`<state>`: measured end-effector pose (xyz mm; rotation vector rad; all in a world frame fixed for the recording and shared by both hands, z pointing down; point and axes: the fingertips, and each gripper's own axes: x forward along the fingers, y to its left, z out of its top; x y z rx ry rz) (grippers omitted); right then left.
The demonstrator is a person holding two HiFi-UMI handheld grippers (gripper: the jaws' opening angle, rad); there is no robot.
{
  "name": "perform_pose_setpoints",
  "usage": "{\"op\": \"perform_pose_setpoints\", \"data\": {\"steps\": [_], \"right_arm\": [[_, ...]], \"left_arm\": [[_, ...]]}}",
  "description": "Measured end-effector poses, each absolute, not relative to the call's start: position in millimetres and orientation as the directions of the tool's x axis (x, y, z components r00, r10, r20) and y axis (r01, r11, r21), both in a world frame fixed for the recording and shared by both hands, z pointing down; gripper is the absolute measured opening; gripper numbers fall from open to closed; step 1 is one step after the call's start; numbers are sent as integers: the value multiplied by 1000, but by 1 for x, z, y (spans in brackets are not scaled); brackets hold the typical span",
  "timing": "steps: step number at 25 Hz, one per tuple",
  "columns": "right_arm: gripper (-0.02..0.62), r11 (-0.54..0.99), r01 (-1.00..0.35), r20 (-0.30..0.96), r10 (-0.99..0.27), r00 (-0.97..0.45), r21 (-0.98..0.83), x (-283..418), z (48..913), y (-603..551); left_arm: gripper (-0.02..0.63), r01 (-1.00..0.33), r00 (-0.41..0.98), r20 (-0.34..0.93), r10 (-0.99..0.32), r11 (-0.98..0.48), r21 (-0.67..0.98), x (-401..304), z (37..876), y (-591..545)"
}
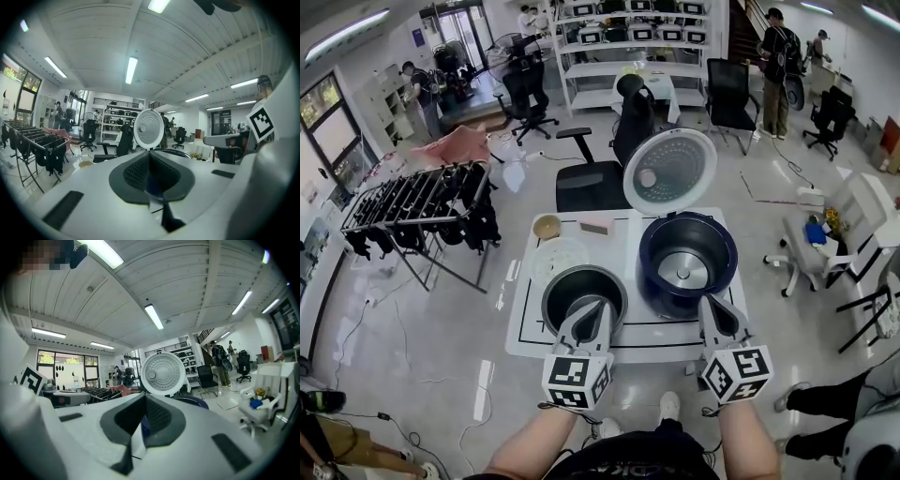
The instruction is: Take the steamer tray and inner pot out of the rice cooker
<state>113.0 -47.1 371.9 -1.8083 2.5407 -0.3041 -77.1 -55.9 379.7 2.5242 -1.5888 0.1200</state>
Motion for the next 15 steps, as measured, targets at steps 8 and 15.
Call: {"op": "perform_pose_setpoints", "data": {"steps": [8,15], "right_arm": [[0,324,-931,112,-932,-344,-165,109,373,-49],[0,334,-930,112,-929,-353,-155,107,369,-48]], "left_arm": [[3,-905,426,155,-891,-417,87,-81,380,-54],[3,-907,421,157,-893,-411,92,-82,379,-50]]}}
